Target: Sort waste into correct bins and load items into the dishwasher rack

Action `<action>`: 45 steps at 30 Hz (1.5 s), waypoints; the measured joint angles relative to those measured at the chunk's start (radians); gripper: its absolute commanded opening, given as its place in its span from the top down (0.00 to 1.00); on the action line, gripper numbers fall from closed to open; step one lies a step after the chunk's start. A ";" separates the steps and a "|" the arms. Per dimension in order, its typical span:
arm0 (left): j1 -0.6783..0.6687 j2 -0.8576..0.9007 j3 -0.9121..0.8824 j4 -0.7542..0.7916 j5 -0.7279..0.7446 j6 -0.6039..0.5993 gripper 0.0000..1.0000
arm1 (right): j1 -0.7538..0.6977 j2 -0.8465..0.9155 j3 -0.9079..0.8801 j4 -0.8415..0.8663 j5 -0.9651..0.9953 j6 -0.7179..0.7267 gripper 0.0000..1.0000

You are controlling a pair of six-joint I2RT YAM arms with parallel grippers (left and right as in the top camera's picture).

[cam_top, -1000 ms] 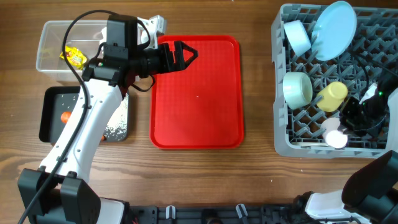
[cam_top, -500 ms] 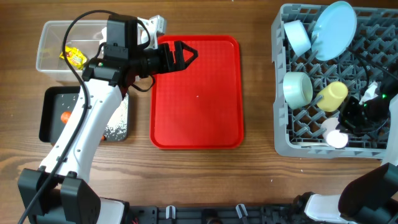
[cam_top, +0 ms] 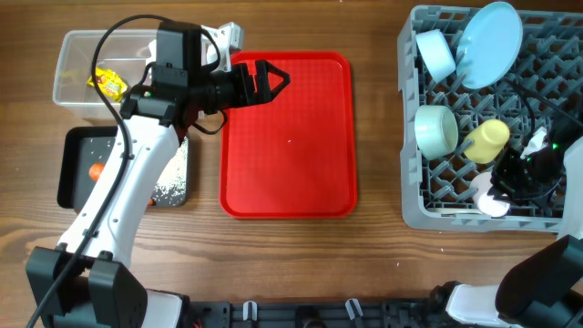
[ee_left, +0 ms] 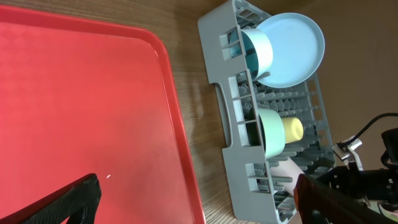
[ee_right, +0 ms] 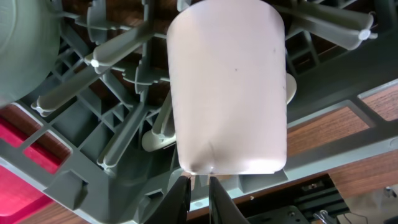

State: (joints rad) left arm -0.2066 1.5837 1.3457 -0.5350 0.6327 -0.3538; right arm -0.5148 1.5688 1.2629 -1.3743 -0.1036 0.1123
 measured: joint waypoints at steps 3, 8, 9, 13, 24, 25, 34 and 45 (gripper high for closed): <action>0.000 0.000 0.000 0.000 0.000 0.000 0.00 | 0.000 0.000 0.000 0.001 0.026 0.023 0.88; 0.000 0.000 0.000 0.000 0.000 0.000 0.00 | 0.000 0.000 0.000 0.011 0.060 0.050 0.87; 0.000 0.000 0.000 0.000 0.000 0.000 0.00 | 0.000 0.000 0.000 0.012 0.060 0.052 0.87; 0.000 0.000 0.000 0.000 0.000 0.000 0.00 | 0.000 0.000 0.000 0.026 0.066 0.056 0.85; 0.000 0.000 0.000 0.000 0.000 0.000 0.00 | 0.000 -0.011 0.000 0.143 0.142 0.134 0.71; 0.000 0.000 0.000 0.000 0.000 0.000 0.00 | 0.000 -0.011 0.000 0.178 0.136 0.135 0.70; 0.000 0.000 0.000 0.000 0.000 0.000 0.00 | 0.003 -0.011 0.000 0.277 -0.017 0.100 0.63; 0.000 0.000 0.000 0.000 0.000 0.000 0.00 | 0.003 -0.098 0.343 0.074 -0.207 -0.043 0.44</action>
State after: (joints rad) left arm -0.2066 1.5837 1.3457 -0.5354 0.6323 -0.3538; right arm -0.5114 1.4708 1.6054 -1.3003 -0.3103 0.0689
